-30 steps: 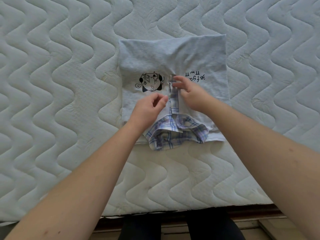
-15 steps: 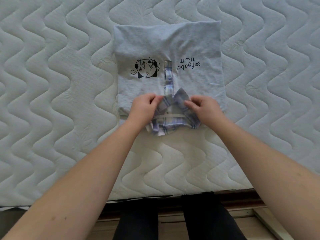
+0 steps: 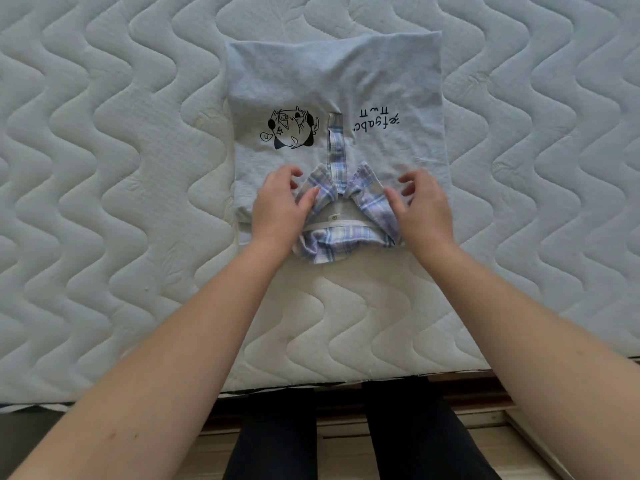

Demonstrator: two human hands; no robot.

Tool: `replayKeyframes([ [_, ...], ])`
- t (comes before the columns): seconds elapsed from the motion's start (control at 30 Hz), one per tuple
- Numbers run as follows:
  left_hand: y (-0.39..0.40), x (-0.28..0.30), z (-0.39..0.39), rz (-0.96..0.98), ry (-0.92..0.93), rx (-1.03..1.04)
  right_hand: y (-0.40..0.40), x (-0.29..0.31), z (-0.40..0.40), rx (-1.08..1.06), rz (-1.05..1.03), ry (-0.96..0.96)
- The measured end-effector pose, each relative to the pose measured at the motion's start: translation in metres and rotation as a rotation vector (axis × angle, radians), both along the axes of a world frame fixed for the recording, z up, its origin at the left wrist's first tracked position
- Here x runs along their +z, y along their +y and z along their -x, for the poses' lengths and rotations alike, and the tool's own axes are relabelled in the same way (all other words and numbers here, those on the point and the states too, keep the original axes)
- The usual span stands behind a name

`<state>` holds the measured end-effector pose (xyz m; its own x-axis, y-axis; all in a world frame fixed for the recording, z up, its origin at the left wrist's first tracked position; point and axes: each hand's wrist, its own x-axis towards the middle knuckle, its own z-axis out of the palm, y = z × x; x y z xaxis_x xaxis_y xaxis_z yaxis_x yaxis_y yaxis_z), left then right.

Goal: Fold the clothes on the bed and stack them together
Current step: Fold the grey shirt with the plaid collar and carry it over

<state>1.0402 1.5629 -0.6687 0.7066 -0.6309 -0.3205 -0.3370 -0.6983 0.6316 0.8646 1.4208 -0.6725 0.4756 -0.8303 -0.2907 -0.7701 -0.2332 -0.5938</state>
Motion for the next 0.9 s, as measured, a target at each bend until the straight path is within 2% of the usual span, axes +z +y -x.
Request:
replayKeyframes([
  [0.17,0.043,0.010,0.017,-0.071,0.174,0.153,0.027,0.009,0.036,-0.096,-0.056,0.029],
  [0.33,0.059,0.004,0.037,-0.052,0.364,0.370,0.060,0.006,0.044,-0.101,-0.110,0.096],
  [0.53,0.049,0.006,0.035,0.051,0.370,0.418,0.060,0.004,0.032,-0.206,-0.146,0.111],
  [0.67,0.044,0.010,0.024,0.087,0.394,0.361,0.047,0.009,0.027,-0.122,-0.071,0.187],
  [0.77,0.037,0.012,0.012,0.156,0.476,0.400,0.038,0.015,0.025,-0.058,-0.005,0.204],
  [0.9,0.027,0.011,-0.001,0.182,0.517,0.495,0.026,0.019,0.026,-0.123,0.010,0.155],
])
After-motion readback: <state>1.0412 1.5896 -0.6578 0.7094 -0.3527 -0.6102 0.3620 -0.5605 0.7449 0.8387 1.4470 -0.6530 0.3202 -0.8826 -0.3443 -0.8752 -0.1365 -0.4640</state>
